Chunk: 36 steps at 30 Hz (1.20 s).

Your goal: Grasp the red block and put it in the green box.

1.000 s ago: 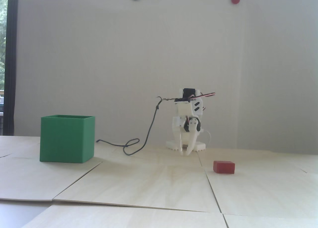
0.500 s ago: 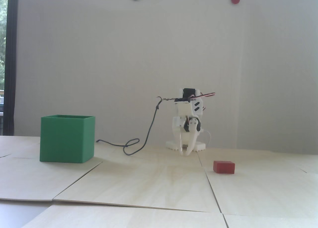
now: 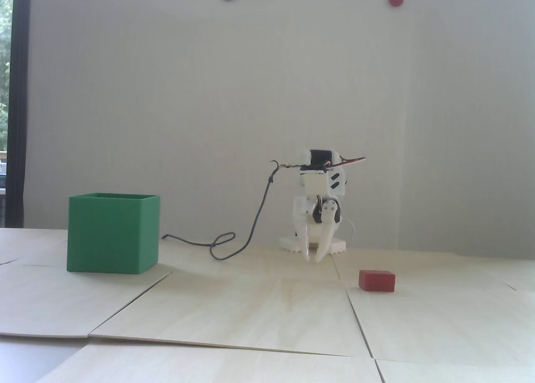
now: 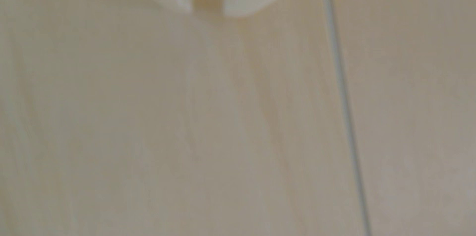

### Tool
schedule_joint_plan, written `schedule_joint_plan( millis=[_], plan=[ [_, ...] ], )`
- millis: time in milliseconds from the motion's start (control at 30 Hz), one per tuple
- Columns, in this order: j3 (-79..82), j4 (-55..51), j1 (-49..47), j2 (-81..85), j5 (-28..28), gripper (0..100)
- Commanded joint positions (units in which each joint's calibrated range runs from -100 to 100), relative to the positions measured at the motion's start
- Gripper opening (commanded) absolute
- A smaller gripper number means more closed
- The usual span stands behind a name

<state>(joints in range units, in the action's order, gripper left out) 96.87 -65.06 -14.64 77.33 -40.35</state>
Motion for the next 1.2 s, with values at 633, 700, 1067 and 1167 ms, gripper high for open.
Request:
schedule_joint_plan(
  millis=[633, 700, 1067, 1167],
  plan=[
    [-95.4, 8.1, -1.2, -76.0, -0.7, 15],
    [-99.4, 7.6, -2.5, -80.5, -2.1, 15],
    [-107.6, 1.6, -7.7, -89.2, -7.2, 15],
    [-107.7, 4.1, -7.8, -90.6, -7.3, 15]
  ],
)
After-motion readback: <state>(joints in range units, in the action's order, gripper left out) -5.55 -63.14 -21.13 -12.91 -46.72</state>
